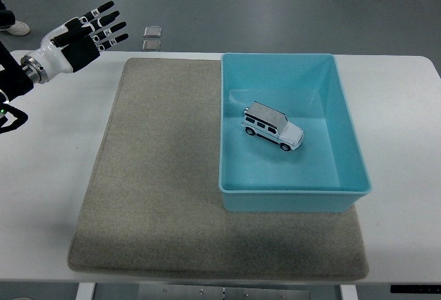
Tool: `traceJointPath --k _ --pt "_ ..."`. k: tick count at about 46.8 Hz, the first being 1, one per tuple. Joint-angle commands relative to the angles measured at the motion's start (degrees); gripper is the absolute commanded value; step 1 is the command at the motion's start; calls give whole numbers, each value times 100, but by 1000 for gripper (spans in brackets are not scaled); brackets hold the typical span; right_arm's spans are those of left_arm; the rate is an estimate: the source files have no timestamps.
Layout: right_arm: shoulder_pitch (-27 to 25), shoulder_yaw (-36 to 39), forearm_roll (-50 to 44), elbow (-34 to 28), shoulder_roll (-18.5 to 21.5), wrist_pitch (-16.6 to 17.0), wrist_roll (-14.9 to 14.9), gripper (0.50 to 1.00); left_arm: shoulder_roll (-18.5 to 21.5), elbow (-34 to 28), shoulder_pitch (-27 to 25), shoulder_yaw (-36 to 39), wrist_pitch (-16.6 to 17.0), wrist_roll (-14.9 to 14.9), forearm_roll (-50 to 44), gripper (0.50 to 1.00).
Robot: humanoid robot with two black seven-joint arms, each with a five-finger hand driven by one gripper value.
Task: Left hand put the white car in the blue box
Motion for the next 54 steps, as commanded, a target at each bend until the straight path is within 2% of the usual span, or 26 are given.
traceJointPath --k 1,54 --pt "-2 0 0 -8 0 -1 0 936 1 0 4 -23 -5 -1 0 999" --pt "7 0 -18 62 0 -1 -18 936 1 -44 57 -155 -5 -1 0 999"
